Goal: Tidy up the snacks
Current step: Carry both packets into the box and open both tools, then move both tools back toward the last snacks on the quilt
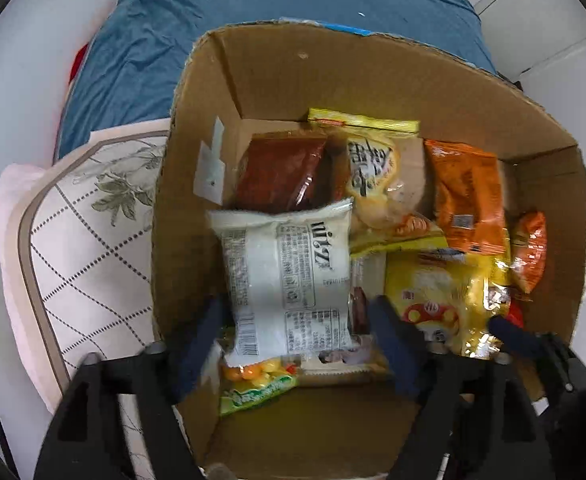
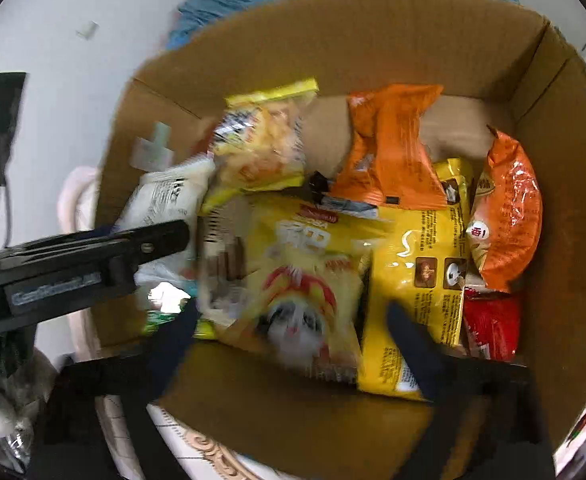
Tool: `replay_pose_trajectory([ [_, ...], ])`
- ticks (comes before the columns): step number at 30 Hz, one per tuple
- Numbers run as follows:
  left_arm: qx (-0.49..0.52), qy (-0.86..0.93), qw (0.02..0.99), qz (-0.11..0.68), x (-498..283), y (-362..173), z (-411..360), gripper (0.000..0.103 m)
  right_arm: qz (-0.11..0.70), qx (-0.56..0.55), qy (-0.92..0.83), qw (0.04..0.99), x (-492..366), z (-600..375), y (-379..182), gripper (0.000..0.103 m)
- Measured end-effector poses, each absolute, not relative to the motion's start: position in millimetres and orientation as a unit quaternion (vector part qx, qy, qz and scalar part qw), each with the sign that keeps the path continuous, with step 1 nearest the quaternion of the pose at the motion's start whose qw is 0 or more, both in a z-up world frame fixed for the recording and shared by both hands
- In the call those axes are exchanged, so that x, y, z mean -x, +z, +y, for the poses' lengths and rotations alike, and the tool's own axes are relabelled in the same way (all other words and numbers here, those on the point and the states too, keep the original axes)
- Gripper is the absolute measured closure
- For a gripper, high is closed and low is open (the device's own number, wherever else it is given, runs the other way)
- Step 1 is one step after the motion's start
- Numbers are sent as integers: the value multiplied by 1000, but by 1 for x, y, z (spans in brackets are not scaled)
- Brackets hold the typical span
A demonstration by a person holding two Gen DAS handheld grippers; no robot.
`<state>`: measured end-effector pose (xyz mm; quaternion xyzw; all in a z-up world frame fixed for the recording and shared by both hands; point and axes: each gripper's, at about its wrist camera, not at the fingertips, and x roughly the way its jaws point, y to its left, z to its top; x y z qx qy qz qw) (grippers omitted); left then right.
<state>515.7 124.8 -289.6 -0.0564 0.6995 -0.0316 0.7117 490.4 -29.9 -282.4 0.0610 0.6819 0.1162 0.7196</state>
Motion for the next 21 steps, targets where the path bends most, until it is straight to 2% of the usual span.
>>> replay_pose_trajectory([
  [10,62,-35,732,678,-504,-277,124,17,673,-39,84,734,-479,-50,-273,3],
  [11,60,-37,737,673,-502,-272,122,15,670,-37,80,737,-476,-54,-268,3],
  [13,58,-40,747,661,-496,-263,119,2,661,-28,69,747,-472,-60,-259,3],
  [21,53,-43,792,607,-456,-219,106,2,624,-10,44,780,-444,-81,-221,3],
])
